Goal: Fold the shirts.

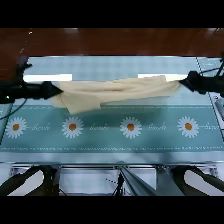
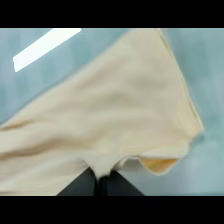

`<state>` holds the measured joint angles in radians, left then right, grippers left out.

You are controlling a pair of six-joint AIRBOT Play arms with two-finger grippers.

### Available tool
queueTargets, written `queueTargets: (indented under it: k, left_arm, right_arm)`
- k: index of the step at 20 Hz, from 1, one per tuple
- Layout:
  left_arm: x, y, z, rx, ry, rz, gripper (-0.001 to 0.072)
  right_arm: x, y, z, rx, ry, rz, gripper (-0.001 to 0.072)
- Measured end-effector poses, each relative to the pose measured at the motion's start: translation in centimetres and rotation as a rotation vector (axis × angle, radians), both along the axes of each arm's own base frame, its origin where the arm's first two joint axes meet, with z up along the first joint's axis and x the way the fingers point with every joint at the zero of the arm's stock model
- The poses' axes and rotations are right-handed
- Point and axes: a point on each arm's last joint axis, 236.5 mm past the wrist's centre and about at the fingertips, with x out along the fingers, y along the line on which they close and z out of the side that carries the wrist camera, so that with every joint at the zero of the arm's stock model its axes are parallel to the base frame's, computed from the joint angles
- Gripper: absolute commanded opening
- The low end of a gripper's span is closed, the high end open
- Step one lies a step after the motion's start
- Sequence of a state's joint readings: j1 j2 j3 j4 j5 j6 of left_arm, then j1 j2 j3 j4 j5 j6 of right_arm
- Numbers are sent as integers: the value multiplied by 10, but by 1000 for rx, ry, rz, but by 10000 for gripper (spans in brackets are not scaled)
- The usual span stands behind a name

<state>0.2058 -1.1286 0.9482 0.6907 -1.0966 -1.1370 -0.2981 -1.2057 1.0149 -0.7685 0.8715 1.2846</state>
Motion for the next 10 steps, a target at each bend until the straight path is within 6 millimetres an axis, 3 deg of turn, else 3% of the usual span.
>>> queueTargets:
  k: [3,6,10]
  left_arm:
    - [30,6,15,-16,-50,39,26]
    - [56,16,2,-36,-25,76,26]
    - [87,27,-31,-67,48,106,26]
  right_arm:
    - [45,12,13,-17,-93,-15,28]
    - [79,12,4,-32,-126,-50,29]
    - [104,8,-23,-39,-113,-87,29]
